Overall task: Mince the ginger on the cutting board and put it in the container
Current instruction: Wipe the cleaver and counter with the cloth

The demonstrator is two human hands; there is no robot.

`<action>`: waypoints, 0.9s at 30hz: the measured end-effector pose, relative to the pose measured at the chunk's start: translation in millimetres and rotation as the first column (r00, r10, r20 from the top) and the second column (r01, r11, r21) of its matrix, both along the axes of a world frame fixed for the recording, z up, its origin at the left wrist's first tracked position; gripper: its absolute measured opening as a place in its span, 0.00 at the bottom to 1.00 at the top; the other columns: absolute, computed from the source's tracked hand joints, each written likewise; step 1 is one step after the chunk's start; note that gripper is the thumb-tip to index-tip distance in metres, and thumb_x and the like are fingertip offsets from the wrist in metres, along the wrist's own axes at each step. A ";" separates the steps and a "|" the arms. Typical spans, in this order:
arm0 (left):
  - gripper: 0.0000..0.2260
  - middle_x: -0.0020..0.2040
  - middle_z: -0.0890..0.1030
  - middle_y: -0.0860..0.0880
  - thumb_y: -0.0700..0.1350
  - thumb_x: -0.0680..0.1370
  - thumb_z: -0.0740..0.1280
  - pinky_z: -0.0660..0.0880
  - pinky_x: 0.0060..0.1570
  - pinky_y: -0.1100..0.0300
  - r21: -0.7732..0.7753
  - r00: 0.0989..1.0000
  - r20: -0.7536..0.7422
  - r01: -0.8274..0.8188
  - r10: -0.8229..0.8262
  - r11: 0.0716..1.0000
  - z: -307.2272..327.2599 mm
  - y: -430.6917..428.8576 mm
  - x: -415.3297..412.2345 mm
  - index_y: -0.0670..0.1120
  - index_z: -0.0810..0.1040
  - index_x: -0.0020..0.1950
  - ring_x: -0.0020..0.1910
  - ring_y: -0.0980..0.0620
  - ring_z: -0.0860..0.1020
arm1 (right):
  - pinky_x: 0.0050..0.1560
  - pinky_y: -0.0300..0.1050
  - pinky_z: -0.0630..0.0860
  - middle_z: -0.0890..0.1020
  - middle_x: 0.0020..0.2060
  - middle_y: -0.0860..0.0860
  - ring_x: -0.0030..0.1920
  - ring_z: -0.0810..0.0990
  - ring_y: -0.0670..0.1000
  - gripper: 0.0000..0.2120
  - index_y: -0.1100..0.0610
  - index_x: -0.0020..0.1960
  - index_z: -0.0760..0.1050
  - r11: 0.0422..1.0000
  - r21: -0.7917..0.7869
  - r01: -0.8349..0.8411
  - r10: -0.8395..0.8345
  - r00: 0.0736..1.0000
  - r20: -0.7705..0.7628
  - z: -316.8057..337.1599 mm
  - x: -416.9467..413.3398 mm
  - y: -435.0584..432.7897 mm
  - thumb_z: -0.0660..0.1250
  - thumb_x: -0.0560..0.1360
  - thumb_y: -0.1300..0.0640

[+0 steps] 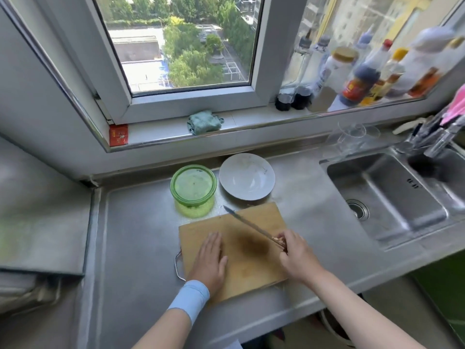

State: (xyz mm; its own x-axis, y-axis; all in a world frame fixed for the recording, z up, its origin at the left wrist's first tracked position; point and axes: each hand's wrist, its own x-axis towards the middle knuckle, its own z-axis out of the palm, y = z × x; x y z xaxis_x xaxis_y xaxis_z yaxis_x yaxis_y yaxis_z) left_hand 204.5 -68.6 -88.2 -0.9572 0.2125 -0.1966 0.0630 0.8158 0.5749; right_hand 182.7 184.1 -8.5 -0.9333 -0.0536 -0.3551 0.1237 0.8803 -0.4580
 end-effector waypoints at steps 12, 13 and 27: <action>0.41 0.80 0.38 0.48 0.64 0.71 0.34 0.34 0.75 0.56 -0.287 0.980 -0.058 -0.198 0.189 0.937 -4.4 63.0 -54.2 0.44 0.43 0.81 0.78 0.52 0.35 | 0.35 0.39 0.65 0.74 0.36 0.45 0.35 0.71 0.44 0.06 0.49 0.44 0.70 0.949 -0.310 0.057 -0.086 0.993 -0.078 8.0 -46.1 63.9 0.65 0.79 0.57; 0.40 0.79 0.36 0.49 0.64 0.72 0.35 0.32 0.74 0.58 -0.281 0.990 -0.061 -0.136 0.123 0.950 -6.2 76.4 -50.4 0.45 0.42 0.81 0.77 0.54 0.33 | 0.35 0.39 0.65 0.74 0.36 0.45 0.35 0.71 0.43 0.07 0.49 0.44 0.70 0.951 -0.306 0.050 -0.079 0.994 -0.081 6.1 -48.7 66.9 0.65 0.79 0.57; 0.32 0.78 0.61 0.44 0.57 0.79 0.49 0.50 0.76 0.55 -0.133 0.921 -0.119 -0.384 0.370 0.914 -9.7 25.9 26.5 0.39 0.63 0.77 0.79 0.47 0.55 | 0.47 0.49 0.72 0.74 0.53 0.45 0.52 0.75 0.52 0.17 0.49 0.62 0.72 0.939 -0.084 -0.334 0.314 0.930 -0.189 -15.9 -65.8 22.0 0.63 0.74 0.57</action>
